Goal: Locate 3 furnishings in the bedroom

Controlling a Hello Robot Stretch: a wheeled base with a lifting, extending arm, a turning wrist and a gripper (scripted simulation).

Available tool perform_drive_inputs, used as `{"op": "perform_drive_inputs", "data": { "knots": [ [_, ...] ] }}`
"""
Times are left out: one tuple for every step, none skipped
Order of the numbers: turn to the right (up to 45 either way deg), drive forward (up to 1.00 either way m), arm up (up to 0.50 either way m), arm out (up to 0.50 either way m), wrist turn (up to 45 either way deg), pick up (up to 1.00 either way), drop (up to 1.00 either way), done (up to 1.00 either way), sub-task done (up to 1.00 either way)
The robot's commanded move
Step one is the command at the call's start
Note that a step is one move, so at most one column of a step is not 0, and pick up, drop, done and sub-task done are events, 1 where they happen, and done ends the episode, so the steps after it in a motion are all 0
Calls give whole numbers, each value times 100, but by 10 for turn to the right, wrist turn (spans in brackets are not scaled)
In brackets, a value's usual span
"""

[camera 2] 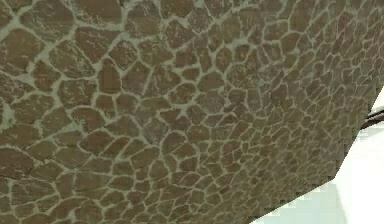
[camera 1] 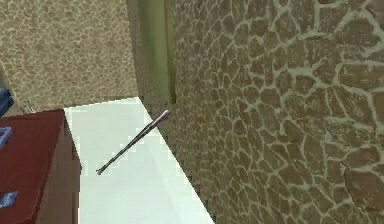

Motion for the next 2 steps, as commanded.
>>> {"op": "perform_drive_inputs", "data": {
  "knots": [
    [0,20,0,0,0,0,0,0,0],
    [-450,0,0,0,0,0,0,0,0]
  ]
}}
